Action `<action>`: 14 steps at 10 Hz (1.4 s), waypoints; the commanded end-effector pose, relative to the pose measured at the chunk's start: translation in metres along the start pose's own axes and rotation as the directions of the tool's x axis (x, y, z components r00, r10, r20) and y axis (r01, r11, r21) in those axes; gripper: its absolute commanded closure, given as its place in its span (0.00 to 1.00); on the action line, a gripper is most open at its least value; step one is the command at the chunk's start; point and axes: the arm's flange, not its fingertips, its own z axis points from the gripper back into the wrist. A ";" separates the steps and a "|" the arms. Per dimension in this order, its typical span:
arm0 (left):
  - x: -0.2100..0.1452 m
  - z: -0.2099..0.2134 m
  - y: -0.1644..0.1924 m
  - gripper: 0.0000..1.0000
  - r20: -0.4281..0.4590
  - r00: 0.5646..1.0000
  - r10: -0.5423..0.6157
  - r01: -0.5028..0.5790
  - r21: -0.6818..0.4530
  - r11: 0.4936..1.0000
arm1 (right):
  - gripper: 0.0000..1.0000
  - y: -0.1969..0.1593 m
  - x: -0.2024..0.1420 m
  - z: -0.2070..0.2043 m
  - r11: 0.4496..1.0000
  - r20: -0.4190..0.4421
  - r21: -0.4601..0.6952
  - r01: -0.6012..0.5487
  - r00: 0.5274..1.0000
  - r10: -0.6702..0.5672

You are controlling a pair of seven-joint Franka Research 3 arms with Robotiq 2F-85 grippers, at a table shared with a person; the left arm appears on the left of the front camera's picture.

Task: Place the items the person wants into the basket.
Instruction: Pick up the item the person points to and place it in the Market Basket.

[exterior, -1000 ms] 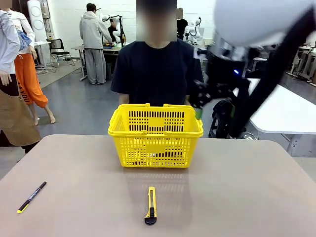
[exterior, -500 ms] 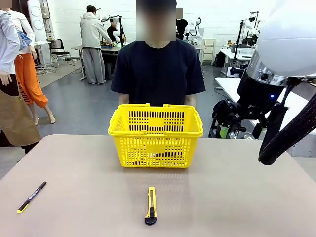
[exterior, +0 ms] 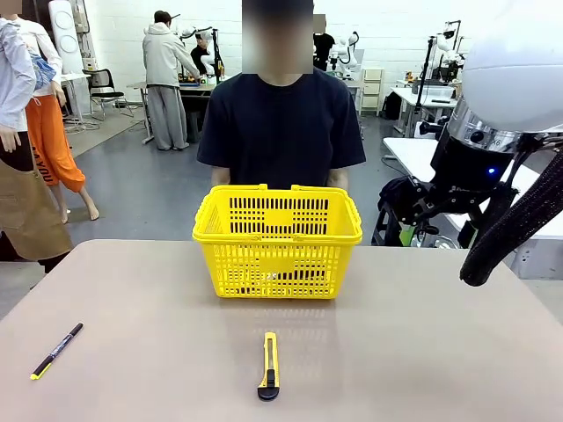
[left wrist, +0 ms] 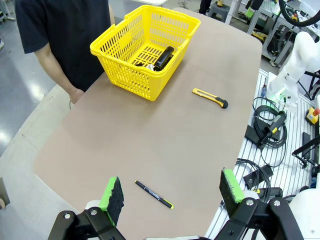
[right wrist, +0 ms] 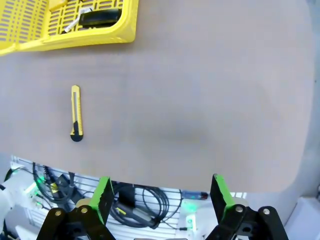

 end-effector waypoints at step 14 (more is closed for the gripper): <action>-0.001 0.000 0.000 0.00 0.003 1.000 -0.015 0.015 -0.008 1.000 | 0.00 0.002 -0.001 0.001 1.000 0.008 0.009 -0.010 1.000 0.010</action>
